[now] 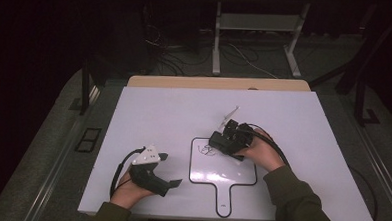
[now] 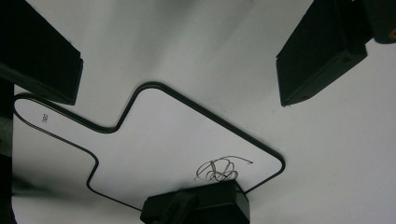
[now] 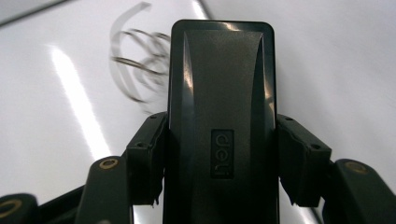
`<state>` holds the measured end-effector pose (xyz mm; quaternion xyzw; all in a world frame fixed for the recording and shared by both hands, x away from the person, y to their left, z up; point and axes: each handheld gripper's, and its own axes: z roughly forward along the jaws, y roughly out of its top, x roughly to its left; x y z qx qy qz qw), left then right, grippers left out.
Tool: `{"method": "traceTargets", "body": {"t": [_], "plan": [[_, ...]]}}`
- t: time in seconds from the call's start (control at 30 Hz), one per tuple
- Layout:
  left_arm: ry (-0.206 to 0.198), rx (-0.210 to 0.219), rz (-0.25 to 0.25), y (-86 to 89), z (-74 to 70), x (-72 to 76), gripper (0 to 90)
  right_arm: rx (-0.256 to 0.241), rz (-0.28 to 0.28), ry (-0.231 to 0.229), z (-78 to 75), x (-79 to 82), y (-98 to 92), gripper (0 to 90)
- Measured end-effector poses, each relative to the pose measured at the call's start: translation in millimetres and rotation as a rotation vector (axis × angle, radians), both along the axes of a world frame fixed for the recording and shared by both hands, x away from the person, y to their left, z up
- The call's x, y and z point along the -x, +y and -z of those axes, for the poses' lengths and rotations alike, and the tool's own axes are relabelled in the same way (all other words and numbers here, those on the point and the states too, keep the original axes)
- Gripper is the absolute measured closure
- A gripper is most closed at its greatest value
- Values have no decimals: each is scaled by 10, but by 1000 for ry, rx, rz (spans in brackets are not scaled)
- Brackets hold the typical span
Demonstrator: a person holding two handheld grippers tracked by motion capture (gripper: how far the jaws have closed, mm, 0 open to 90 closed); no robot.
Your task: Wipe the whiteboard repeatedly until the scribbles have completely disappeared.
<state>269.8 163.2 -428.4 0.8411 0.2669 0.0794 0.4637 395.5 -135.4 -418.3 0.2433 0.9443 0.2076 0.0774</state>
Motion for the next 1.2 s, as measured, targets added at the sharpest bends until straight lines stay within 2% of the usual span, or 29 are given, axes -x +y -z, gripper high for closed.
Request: {"method": "traceTargets", "body": {"t": [0.1,0.2,0.43,0.57,0.63,0.77,0.8,0.9,0.93,1.0,1.03,1.2], "plan": [[0,0,0,-1,3,-3,0,-2,47,-1,4,-68,-99,386],[1,-2,2,-2,4,-5,0,-5,47,2,4,-65,-100,386],[-2,-1,2,-9,0,0,0,-6,-50,5,5,79,130,386],[-2,2,1,-8,-1,2,0,3,-85,4,-1,139,227,387],[0,2,1,-4,-2,3,0,-2,-79,10,-3,124,223,387],[-3,1,1,-10,-3,3,0,4,-17,2,-4,12,128,387],[-3,2,1,-10,-3,3,0,17,-10,-8,-4,-25,95,387],[-3,1,1,-10,-3,2,0,12,16,-3,-2,-91,45,386],[-3,1,1,-9,-3,1,0,-1,18,8,-1,-98,51,387],[-3,1,1,-9,-4,1,0,21,19,-5,-5,-93,76,387],[-3,1,1,-11,-4,2,0,14,-5,-1,-3,-66,126,386],[-6,-3,2,-11,-11,7,0,9,-45,1,-4,26,268,387]]}}
